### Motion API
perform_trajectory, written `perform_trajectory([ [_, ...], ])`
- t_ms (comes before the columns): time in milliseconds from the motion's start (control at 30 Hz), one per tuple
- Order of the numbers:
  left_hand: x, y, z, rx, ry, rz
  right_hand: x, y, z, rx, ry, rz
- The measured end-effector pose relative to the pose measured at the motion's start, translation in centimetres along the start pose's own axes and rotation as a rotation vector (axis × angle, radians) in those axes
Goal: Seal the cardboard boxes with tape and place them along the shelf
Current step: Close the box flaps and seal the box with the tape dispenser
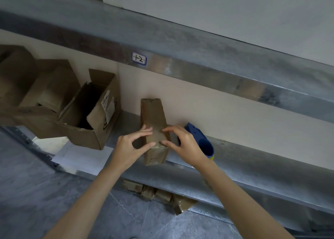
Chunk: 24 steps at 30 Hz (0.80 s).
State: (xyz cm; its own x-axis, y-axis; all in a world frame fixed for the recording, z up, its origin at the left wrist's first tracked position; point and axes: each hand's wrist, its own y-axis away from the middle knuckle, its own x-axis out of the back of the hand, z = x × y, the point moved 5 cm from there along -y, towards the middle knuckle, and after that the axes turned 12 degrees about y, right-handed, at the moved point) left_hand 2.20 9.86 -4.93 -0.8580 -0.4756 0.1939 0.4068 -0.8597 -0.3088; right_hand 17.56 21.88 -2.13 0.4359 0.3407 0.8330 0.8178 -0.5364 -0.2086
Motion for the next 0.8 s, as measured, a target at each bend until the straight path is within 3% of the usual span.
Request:
perform_trajectory([
  [133,0.4,-0.2,0.0,-0.004,-0.018,-0.099,0.1,0.1,0.2,0.055,0.036,-0.066],
  [500,0.0,0.2,-0.1,-0.043,-0.082,-0.069,-0.2,0.3,-0.3,0.095,0.142,-0.038],
  [800,1.1,0.4,0.1,0.009,-0.072,-0.089,0.2,0.4,0.1,0.128,0.161,-0.168],
])
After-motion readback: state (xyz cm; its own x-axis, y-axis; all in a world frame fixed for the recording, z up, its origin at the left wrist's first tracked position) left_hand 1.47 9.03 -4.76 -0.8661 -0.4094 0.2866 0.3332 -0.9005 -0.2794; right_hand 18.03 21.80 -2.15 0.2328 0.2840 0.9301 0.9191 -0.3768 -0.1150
